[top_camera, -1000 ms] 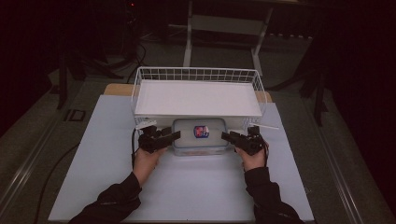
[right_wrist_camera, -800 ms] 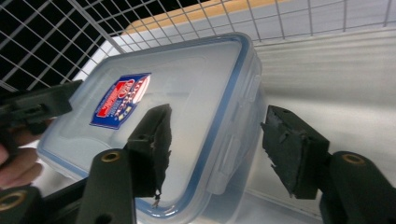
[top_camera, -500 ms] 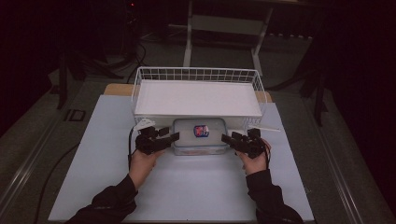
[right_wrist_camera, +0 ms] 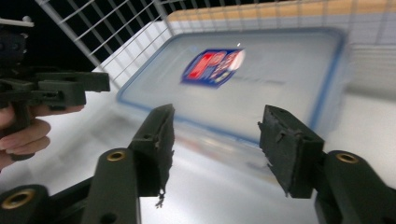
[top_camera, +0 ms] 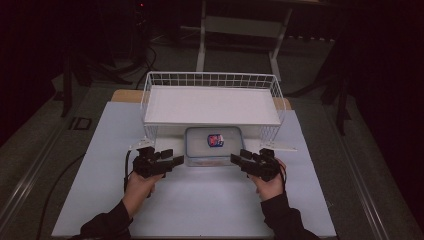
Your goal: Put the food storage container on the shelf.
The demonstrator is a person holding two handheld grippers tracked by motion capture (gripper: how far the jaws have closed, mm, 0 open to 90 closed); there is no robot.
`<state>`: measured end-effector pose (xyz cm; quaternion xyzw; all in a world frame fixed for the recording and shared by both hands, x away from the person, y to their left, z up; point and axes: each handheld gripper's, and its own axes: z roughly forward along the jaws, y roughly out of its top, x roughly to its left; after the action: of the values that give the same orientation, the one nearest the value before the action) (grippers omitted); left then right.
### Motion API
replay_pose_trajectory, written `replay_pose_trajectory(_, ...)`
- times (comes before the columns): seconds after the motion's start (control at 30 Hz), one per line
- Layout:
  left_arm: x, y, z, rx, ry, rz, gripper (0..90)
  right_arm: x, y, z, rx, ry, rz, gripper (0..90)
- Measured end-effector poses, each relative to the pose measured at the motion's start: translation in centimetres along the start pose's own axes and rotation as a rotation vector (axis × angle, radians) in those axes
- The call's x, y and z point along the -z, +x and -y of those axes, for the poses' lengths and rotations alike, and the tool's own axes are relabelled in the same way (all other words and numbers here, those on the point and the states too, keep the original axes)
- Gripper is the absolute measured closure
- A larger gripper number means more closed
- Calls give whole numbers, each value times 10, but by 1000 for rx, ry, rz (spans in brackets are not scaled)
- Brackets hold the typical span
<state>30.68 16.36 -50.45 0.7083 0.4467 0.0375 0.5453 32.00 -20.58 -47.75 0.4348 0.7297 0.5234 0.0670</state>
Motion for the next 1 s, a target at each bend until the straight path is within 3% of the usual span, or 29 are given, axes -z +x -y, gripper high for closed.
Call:
replay_pose_trajectory(0.1,4,1,6,-14,-18,21,265,-5,6,5,18,24,-17,552)
replay_pose_trajectory(0.2,6,1,7,-43,-18,14,208,-11,11,8,37,48,-24,636)
replay_pose_trajectory(0.3,6,1,9,-37,-22,14,139,-18,16,10,48,79,-40,718)
replay_pose_trajectory(0.43,3,-2,12,-43,11,36,15,-28,18,12,51,103,-48,823)
replay_pose_trajectory(0.53,1,-6,14,-62,15,37,2,-34,16,14,46,110,-31,890)
replay_pose_trajectory(0.7,-1,-8,16,-72,16,40,2,-43,18,14,59,136,-31,898)
replay_pose_trajectory(1.0,2,-10,14,-85,-21,24,2,-56,18,7,55,120,-25,898)
